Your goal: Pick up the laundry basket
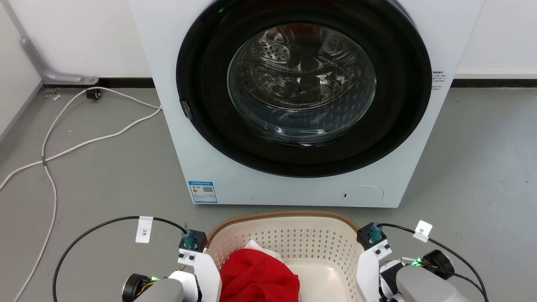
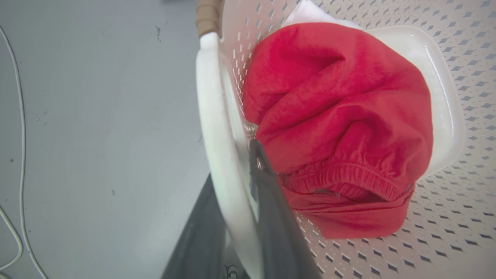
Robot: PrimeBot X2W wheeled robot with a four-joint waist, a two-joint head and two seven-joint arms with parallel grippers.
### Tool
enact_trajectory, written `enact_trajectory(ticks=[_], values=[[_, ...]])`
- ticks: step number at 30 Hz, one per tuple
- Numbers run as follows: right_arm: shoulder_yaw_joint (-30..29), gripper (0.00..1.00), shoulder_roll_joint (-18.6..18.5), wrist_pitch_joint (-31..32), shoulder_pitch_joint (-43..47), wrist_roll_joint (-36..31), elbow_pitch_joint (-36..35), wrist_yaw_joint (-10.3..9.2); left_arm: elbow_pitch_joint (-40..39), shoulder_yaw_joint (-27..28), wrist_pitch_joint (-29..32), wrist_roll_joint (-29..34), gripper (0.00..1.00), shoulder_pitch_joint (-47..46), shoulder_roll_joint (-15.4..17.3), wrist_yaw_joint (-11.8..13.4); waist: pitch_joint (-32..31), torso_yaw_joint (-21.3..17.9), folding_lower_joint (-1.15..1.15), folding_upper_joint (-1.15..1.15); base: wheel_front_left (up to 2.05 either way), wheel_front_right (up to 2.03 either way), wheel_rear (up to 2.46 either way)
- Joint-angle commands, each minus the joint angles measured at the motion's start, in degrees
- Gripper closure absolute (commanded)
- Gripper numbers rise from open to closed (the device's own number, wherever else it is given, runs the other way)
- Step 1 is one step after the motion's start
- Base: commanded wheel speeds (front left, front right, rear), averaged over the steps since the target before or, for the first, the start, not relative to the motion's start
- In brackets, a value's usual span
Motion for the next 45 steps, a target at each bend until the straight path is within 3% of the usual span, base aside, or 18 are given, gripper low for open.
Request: enact_trajectory(ticks=[1,45], values=[[0.9,1.0,1.5,-0.3,-0.2,0.6,-1.0,0.32,-1.0,-0.7,-0.4,-0.4,1.0,0.1,-1.5,-1.0,0.0,0.0,0.0,-0.01,0.0,0.0,0.0],[10.3,1.0,1.6,-1.5,-2.3,9.9,0.5,0.48,-0.5,-7.2,-2.2,-6.1,1.0,-1.7,-1.2,-1.0,0.7,-0.1,0.0,-0.01,0.0,0.0,0.0]])
